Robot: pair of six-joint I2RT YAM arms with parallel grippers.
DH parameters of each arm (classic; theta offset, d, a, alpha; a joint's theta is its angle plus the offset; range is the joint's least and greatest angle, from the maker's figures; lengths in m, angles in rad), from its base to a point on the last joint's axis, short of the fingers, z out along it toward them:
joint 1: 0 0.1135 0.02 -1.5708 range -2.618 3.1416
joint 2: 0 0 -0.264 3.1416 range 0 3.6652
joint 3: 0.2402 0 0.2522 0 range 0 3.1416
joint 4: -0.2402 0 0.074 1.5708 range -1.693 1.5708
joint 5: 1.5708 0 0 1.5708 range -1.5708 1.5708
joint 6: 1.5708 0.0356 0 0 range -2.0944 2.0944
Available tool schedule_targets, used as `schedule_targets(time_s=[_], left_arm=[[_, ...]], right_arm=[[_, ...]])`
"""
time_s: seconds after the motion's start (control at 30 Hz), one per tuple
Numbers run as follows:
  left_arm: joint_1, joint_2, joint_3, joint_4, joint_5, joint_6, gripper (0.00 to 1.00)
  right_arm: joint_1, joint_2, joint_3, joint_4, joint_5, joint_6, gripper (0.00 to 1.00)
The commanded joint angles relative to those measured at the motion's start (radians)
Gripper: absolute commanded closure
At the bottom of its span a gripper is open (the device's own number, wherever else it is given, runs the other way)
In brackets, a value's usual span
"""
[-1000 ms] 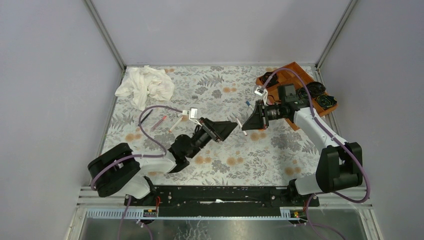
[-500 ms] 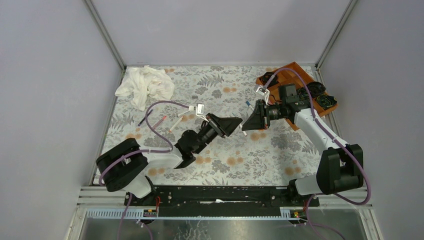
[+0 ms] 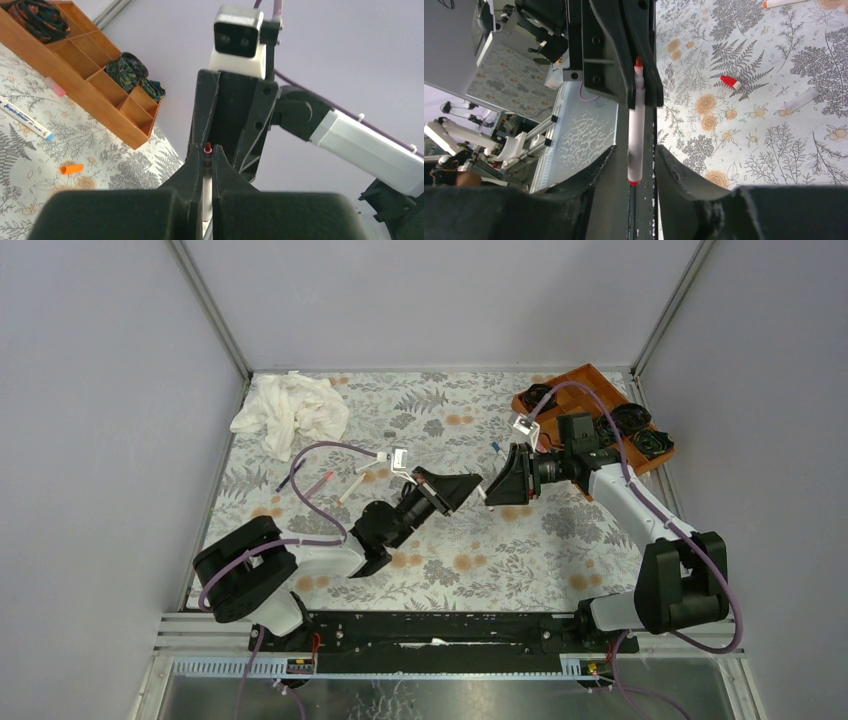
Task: Insert the pens into the pen caps
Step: Pick up the pen from the center of the board.
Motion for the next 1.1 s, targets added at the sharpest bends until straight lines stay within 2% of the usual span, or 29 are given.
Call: schedule_targets(time_s=[0.0,0.1,0.3,0.37,0.53,1.07], left_arm=[[-0.025,-0.001,-0.017,0.138,-0.101,0.03,1.0],[-0.044,0.015,-0.002,0.157,-0.134,0.046,1.0],[-0.062,0.057,0.014,0.191,-0.141,0.042,1.0],[-0.067,0.063,0.009,0.208,-0.151,0.044,1.0],[-0.075,0.07,-0.002,0.234,-0.179,0.045,1.0],[-0.083,0.087,0.003,0.266,-0.214,0.045,1.0]], right_arm=[[0.014,-0.06,-0.051,0.183,-0.036,0.151,0.57],[0.041,-0.076,-0.088,0.321,-0.012,0.286,0.56],[0.051,-0.121,-0.224,0.821,0.071,0.704,0.57],[0.051,-0.134,-0.255,0.934,0.095,0.804,0.59],[0.05,-0.132,-0.265,0.96,0.106,0.841,0.67],[0.089,-0.11,-0.258,0.955,0.088,0.838,0.71]])
